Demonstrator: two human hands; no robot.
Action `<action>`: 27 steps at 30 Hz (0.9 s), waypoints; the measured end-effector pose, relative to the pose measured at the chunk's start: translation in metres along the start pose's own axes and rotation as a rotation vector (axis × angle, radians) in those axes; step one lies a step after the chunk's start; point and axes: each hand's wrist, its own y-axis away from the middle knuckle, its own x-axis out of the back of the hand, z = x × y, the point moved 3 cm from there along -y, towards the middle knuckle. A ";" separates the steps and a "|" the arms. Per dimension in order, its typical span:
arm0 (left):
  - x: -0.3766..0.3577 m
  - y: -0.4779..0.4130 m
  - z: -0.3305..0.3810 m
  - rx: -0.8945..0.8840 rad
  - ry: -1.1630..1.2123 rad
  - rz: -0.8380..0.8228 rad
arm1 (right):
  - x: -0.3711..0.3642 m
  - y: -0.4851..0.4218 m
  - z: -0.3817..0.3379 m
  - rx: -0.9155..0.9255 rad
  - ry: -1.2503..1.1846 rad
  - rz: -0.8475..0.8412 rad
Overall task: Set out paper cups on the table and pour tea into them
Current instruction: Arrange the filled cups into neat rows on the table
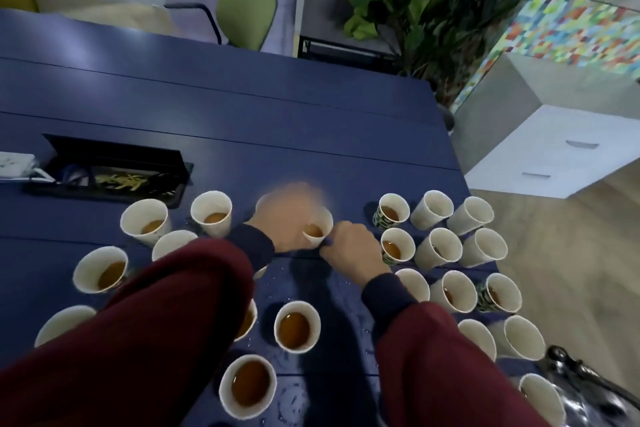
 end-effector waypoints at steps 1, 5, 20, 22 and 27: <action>-0.006 -0.009 0.003 -0.031 -0.055 -0.040 | -0.003 -0.005 0.005 -0.022 0.001 -0.020; -0.017 -0.030 0.006 -0.052 -0.207 -0.095 | -0.018 -0.023 0.021 -0.032 -0.066 -0.058; -0.022 -0.038 0.011 -0.045 -0.158 -0.081 | -0.070 -0.039 0.026 0.110 -0.688 0.173; -0.018 -0.038 0.012 -0.036 -0.078 -0.072 | -0.068 -0.039 0.026 0.138 -0.728 0.230; -0.006 -0.044 0.014 0.050 0.111 -0.029 | -0.056 -0.039 0.024 0.156 -0.747 0.419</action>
